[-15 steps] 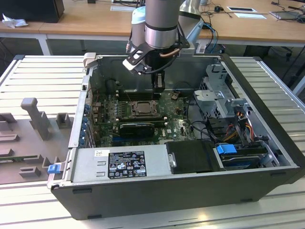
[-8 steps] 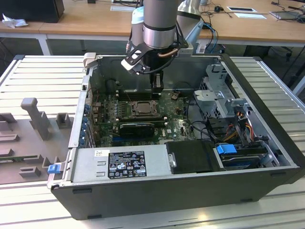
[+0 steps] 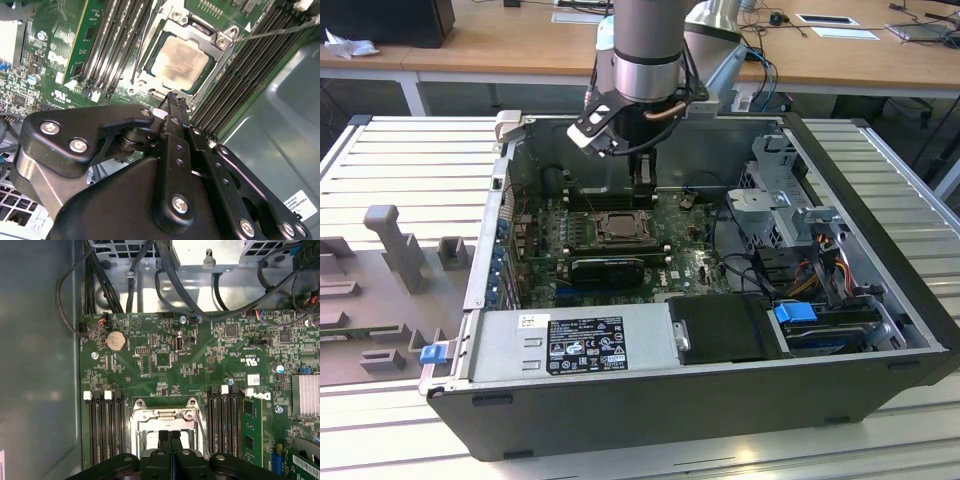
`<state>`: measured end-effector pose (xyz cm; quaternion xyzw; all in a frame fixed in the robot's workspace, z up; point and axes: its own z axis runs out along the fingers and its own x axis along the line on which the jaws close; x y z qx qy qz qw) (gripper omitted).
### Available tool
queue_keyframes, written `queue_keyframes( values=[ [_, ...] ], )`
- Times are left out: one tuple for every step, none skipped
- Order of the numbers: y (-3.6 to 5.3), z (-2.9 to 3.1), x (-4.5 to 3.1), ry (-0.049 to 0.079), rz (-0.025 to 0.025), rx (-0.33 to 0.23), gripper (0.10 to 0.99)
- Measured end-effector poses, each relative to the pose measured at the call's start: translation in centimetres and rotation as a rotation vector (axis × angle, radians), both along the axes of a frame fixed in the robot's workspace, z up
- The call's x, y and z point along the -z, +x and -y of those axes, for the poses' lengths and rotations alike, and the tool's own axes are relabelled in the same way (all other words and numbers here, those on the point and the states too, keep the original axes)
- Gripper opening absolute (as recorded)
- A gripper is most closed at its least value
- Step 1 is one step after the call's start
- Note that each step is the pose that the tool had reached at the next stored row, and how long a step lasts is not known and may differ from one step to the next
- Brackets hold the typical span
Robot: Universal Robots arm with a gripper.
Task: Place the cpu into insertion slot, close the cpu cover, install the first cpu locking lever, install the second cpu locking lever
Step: 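Close the cpu cover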
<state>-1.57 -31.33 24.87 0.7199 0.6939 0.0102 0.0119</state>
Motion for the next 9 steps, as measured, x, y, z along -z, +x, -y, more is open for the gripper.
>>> queue_keyframes(
  values=[
    [-0.12,0.00,0.01,0.000,0.0000,0.000,0.106],
    [-0.33,0.00,0.02,0.000,0.0000,0.000,0.106],
    [-0.59,0.00,0.04,0.000,0.0000,0.000,0.106],
    [-0.76,0.00,0.06,0.000,-0.0001,0.000,0.106],
    [-0.90,0.00,0.07,0.000,0.0000,0.000,0.106],
    [-1.26,0.00,0.07,0.000,-0.0001,0.000,0.106],
    [-1.59,0.00,0.08,0.000,-0.0001,0.000,0.106],
    [-1.81,0.00,0.09,0.000,0.0000,0.000,0.106],
    [-1.94,0.00,0.09,0.000,0.0000,0.000,0.106]
  ],
)
